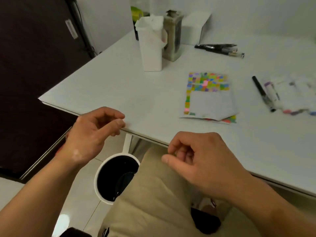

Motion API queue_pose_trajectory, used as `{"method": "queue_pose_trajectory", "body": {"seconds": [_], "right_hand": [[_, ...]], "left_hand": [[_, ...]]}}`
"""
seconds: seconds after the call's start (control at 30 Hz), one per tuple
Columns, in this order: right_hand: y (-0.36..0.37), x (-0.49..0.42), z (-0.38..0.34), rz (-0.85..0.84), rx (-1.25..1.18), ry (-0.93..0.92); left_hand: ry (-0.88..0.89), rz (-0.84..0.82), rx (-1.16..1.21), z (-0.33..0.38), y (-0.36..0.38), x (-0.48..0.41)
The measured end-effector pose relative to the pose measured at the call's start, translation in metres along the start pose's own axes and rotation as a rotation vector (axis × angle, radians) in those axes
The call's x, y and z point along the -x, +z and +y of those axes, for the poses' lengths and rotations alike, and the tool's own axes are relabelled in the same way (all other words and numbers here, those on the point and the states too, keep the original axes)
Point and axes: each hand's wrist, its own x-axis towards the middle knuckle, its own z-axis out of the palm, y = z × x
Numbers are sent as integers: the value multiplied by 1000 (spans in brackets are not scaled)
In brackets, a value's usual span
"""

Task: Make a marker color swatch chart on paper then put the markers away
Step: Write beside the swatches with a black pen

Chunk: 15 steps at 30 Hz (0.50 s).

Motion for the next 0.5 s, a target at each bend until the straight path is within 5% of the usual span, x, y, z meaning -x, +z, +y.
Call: {"method": "queue_pose_trajectory", "body": {"seconds": [0.3, 0.5], "right_hand": [[-119, -21, 58, 307, 102, 196], [-159, -80, 110, 428, 198, 339]], "left_hand": [[159, -280, -100, 68, 105, -110], [255, -292, -421, 81, 185, -202]]}}
